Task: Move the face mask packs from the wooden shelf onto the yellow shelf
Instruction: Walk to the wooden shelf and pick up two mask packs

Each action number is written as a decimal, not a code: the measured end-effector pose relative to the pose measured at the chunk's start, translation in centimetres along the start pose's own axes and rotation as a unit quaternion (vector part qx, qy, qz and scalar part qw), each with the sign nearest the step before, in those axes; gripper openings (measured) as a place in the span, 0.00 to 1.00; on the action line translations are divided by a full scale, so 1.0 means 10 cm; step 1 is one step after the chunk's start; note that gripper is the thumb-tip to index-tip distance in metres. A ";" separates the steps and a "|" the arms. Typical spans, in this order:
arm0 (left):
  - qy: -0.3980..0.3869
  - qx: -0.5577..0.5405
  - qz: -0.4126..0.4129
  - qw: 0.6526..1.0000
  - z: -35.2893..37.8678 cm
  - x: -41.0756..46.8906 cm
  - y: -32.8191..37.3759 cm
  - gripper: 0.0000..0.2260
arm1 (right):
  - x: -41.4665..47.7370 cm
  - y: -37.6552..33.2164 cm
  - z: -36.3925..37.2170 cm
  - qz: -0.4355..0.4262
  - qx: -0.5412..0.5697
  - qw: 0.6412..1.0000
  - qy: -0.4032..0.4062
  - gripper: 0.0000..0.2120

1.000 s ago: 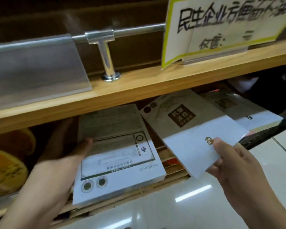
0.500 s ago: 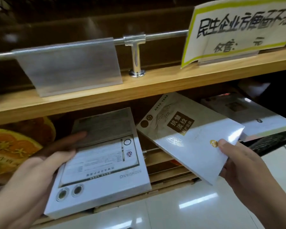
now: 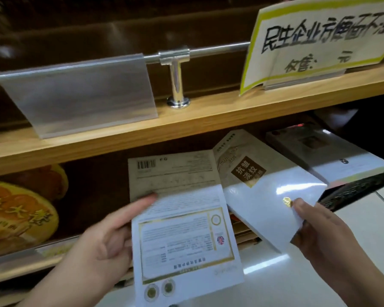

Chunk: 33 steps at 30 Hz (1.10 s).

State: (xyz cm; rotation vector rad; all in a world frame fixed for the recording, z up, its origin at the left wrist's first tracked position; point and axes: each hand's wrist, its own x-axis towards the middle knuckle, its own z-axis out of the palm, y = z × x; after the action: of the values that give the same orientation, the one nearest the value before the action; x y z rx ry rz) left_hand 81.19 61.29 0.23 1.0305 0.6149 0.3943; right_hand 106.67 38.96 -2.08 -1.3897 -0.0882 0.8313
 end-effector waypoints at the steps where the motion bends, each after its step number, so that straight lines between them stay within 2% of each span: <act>1: -0.010 0.010 -0.014 1.000 0.05 0.02 -0.03 0.31 | 0.00 0.00 -0.02 -0.001 0.001 1.000 -0.001 0.12; 3: -0.011 0.039 -0.020 0.999 0.08 0.08 -0.10 0.36 | -0.01 -0.01 -0.07 -0.004 0.010 1.000 -0.002 0.11; 6: -0.064 0.071 -0.016 0.995 0.11 0.12 -0.07 0.31 | 0.00 -0.05 -0.11 -0.004 0.023 1.000 -0.005 0.11; 8: -0.111 0.126 -0.005 0.986 0.13 0.15 0.00 0.32 | 0.00 -0.07 -0.14 -0.010 0.031 0.999 -0.005 0.09; 10: -0.116 0.183 0.001 0.976 0.20 0.18 0.07 0.32 | 0.00 -0.05 -0.16 -0.020 0.028 0.999 0.003 0.10; 12: -0.110 0.194 -0.023 0.975 0.23 0.23 0.10 0.34 | 0.00 -0.04 -0.18 -0.016 0.034 0.999 0.016 0.14; 14: -0.055 0.251 -0.011 0.966 0.27 0.28 0.11 0.33 | 0.00 -0.03 -0.17 0.000 0.041 0.999 0.035 0.18; 17: 0.078 0.416 0.013 0.906 0.31 0.36 0.16 0.25 | -0.03 -0.04 -0.11 0.024 0.058 0.997 0.050 0.23; 18: 0.097 0.426 0.001 0.899 0.32 0.39 0.19 0.25 | -0.04 -0.05 -0.09 0.025 0.056 0.997 0.052 0.24; 20: 0.095 0.422 -0.018 0.901 0.31 0.46 0.21 0.27 | -0.05 -0.07 -0.06 0.017 0.053 0.996 0.071 0.28; 22: 0.093 0.462 -0.015 0.882 0.34 0.52 0.21 0.27 | -0.05 -0.07 -0.10 0.007 0.072 0.993 0.091 0.31; 26: 0.116 0.530 -0.073 0.837 0.40 0.57 0.18 0.20 | -0.11 -0.13 -0.12 0.012 0.107 0.993 0.058 0.12; 28: 0.131 0.603 -0.079 0.783 0.50 0.49 0.22 0.17 | -0.18 -0.14 0.00 0.021 0.130 0.991 0.029 0.10; 29: 0.160 0.623 -0.045 0.764 0.56 0.44 0.24 0.15 | -0.24 -0.15 0.09 0.027 0.149 0.988 0.021 0.12; 30: 0.195 0.613 -0.005 0.765 0.66 0.35 0.27 0.12 | -0.29 -0.16 0.19 0.032 0.167 0.985 0.006 0.16; 31: 0.229 0.567 0.032 0.791 0.76 0.27 0.29 0.12 | -0.33 -0.16 0.27 0.034 0.187 0.982 -0.007 0.22; 33: 0.234 0.370 0.012 0.899 0.99 0.12 0.28 0.21 | -0.44 -0.16 0.47 0.043 0.211 0.976 -0.026 0.28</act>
State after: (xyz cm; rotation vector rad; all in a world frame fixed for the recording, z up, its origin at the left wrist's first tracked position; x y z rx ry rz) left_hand 88.45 56.66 6.06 1.6904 1.2454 0.4448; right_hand 101.84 40.49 2.20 -0.9770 0.1054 0.8983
